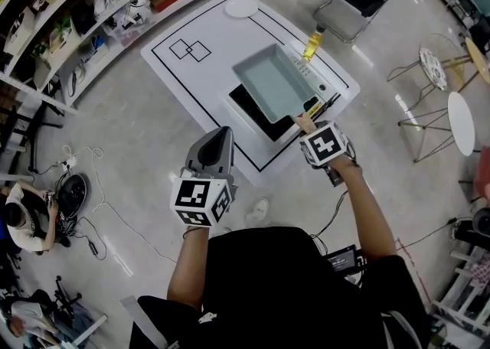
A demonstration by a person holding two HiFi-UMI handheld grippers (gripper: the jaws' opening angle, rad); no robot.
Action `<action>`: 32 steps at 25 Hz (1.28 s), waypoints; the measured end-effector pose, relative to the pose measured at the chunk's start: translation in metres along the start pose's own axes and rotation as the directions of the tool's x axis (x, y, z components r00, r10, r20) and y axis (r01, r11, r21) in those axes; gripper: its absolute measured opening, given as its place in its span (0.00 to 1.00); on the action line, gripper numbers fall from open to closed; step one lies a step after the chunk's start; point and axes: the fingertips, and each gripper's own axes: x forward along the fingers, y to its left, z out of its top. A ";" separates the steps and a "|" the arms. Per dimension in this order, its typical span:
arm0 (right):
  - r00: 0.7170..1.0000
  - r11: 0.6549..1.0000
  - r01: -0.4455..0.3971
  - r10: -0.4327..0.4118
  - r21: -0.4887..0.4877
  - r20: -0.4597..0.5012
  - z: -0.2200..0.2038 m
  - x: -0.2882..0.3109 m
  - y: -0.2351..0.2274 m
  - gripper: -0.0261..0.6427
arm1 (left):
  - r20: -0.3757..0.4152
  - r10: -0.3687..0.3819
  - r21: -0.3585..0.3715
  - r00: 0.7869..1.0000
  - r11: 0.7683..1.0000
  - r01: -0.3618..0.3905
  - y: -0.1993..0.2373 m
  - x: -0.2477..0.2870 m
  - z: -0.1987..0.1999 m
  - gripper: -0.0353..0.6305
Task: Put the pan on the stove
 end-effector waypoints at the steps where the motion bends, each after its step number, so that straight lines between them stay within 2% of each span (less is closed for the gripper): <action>1: 1.000 1.000 -0.005 0.005 -0.001 -0.008 -0.001 0.002 -0.001 0.17 | 0.000 0.002 -0.001 1.000 1.000 -0.002 0.000 0.000 0.000 0.07; 16: 0.994 0.997 -0.033 0.025 -0.076 -0.103 -0.008 0.023 -0.010 0.17 | -0.009 0.037 -0.019 0.999 0.999 -0.037 0.013 0.004 -0.007 0.07; 21: 0.992 0.995 -0.060 0.050 -0.078 -0.117 -0.010 0.027 -0.010 0.17 | -0.014 0.042 -0.023 0.999 0.999 -0.042 0.015 0.006 -0.009 0.07; 24: 0.986 0.991 -0.123 0.116 -0.052 -0.116 -0.010 0.029 0.000 0.17 | -0.016 0.044 -0.025 0.999 0.999 -0.045 0.016 0.009 -0.010 0.07; 32: 0.991 0.993 -0.068 0.056 -0.100 -0.122 -0.009 0.029 -0.016 0.17 | -0.013 0.046 -0.033 0.999 0.998 -0.046 0.018 0.010 -0.009 0.07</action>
